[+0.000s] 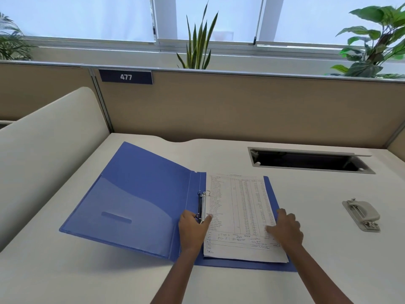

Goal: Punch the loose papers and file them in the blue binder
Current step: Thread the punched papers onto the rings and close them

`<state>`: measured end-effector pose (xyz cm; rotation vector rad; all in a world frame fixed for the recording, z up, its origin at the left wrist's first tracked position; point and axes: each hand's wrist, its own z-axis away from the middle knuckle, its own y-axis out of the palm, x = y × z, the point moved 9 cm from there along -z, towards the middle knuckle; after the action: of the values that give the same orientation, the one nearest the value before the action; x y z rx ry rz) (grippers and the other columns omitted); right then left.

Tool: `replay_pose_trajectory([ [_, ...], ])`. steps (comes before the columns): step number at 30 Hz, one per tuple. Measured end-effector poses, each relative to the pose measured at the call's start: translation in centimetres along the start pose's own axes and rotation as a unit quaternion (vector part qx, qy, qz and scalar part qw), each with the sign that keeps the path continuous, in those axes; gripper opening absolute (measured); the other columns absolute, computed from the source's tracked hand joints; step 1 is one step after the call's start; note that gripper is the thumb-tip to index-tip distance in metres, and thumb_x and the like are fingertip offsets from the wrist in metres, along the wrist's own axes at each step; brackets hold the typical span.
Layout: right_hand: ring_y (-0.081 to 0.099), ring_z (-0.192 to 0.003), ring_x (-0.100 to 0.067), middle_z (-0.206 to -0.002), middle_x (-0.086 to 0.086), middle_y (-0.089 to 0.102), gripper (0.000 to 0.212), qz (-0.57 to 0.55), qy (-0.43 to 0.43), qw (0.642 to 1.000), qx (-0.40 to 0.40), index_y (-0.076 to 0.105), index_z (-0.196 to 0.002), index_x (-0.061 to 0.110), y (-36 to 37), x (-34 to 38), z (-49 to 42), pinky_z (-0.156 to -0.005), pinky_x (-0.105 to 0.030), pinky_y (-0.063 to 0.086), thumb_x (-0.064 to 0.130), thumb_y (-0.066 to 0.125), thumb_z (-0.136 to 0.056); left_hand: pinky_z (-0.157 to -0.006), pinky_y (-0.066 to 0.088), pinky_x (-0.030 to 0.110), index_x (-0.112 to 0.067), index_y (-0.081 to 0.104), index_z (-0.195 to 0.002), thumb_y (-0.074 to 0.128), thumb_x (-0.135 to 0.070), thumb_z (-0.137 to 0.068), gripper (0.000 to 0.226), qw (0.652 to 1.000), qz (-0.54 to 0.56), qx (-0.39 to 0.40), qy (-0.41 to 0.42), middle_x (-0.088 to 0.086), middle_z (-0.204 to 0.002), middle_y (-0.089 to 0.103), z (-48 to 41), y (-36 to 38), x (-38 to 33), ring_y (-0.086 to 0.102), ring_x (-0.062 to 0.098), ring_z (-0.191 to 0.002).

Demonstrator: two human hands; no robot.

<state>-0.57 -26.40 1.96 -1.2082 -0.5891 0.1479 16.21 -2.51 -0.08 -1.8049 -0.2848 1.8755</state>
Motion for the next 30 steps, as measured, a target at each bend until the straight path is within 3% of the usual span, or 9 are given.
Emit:
replay_pose_trajectory([
  [5, 0.042, -0.121, -0.022, -0.133, -0.01, 0.042, 0.055, 0.013, -0.14, 0.988, -0.067, 0.034, -0.14, 0.01, 0.6, 4.9, 1.8, -0.095, -0.027, 0.044, 0.015, 0.054, -0.089, -0.085, 0.042, 0.029, -0.006, 0.044, -0.093, 0.072, -0.045, -0.073, 0.052, 0.998, -0.051, -0.024, -0.002, 0.011, -0.106, 0.051, 0.6, 0.3, -0.3, 0.048, 0.023, -0.102],
  [10, 0.037, -0.126, -0.019, -0.136, -0.006, 0.039, 0.055, -0.03, -0.238, 0.971, -0.015, 0.036, -0.139, 0.015, 4.3, 9.6, 4.1, -0.099, -0.026, 0.041, 0.024, 0.057, -0.089, -0.09, 0.042, 0.029, -0.001, 0.049, -0.107, 0.063, -0.047, -0.08, 0.055, 0.995, -0.094, -0.033, -0.01, 0.013, -0.114, 0.053, 0.5, 0.3, -0.4, 0.049, 0.023, -0.108],
  [16, 0.036, -0.125, -0.019, -0.136, -0.004, 0.039, 0.059, 0.01, -0.224, 0.974, 0.046, 0.041, -0.136, 0.018, 7.1, 10.5, 4.0, -0.099, -0.028, 0.04, 0.037, 0.062, -0.085, -0.087, 0.041, 0.026, -0.004, 0.048, -0.107, 0.056, -0.046, -0.085, 0.048, 0.99, -0.135, -0.032, -0.005, 0.011, -0.114, 0.053, 0.7, 0.6, -0.6, 0.048, 0.02, -0.106],
  [30, 0.037, -0.124, -0.017, -0.136, -0.001, 0.04, 0.059, 0.016, -0.216, 0.976, 0.037, 0.041, -0.135, 0.022, 7.3, 10.4, 3.6, -0.099, -0.026, 0.041, 0.039, 0.064, -0.083, -0.092, 0.042, 0.021, -0.008, 0.045, -0.117, 0.046, -0.039, -0.093, 0.039, 0.985, -0.172, -0.015, 0.016, 0.008, -0.123, 0.05, 1.0, 0.9, -1.3, 0.048, 0.016, -0.112],
])
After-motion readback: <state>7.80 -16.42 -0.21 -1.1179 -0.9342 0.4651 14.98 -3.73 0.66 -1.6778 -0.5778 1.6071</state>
